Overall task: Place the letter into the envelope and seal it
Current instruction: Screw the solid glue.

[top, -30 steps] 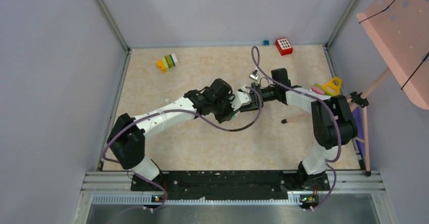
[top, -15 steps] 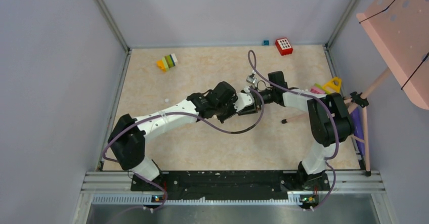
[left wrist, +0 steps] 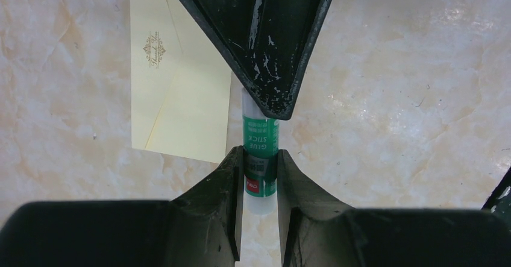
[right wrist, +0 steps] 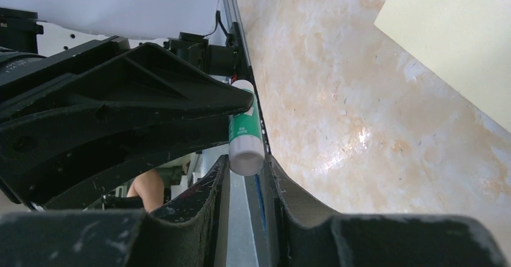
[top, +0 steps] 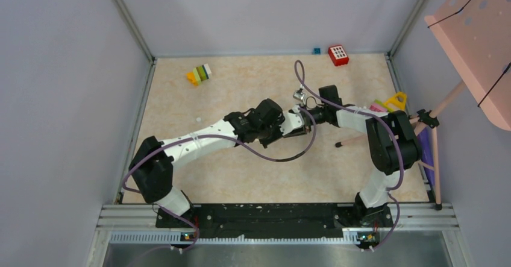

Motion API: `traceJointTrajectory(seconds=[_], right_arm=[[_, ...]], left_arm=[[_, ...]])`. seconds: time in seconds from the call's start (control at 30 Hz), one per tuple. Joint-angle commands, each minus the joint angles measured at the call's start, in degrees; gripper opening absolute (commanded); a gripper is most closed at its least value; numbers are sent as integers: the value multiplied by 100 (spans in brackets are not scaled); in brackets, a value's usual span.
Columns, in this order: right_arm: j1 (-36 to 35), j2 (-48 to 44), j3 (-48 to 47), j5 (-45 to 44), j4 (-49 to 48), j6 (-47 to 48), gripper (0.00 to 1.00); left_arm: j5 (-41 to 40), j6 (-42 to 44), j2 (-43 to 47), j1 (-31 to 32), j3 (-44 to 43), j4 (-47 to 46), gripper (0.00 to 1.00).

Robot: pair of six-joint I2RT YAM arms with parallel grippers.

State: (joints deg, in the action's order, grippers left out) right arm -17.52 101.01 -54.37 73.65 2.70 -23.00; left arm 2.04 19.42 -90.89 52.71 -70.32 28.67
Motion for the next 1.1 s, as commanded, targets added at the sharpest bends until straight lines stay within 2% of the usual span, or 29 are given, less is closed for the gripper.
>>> traceJointTrajectory(seconds=[0.0, 0.23, 0.3, 0.4, 0.5, 0.77, 1.07], right_arm=[[-93, 58, -263, 0, 406, 684, 18], [-264, 69, -969, -165, 3117, 3982, 16], [-298, 98, -1048, -151, 3671, 4562, 16], [-298, 43, -1110, -182, 3974, 5046, 16], [-296, -160, -1006, -208, 3882, 5272, 16], [-376, -957, -451, -601, 2928, 5040, 17], [-528, -1771, -12, -795, 2331, 5326, 24]], left_arm=[[79, -24, -5, 31, -31, -91, 0], [1262, -188, -161, -178, -311, 407, 0], [1705, -216, -225, -303, -427, 583, 0], [2398, -263, -319, -506, -589, 820, 0], [3130, -298, -418, -786, -753, 1038, 0], [4920, -326, -799, -1395, -993, 1380, 0], [6125, -161, -1210, -1587, -1089, 1819, 0]])
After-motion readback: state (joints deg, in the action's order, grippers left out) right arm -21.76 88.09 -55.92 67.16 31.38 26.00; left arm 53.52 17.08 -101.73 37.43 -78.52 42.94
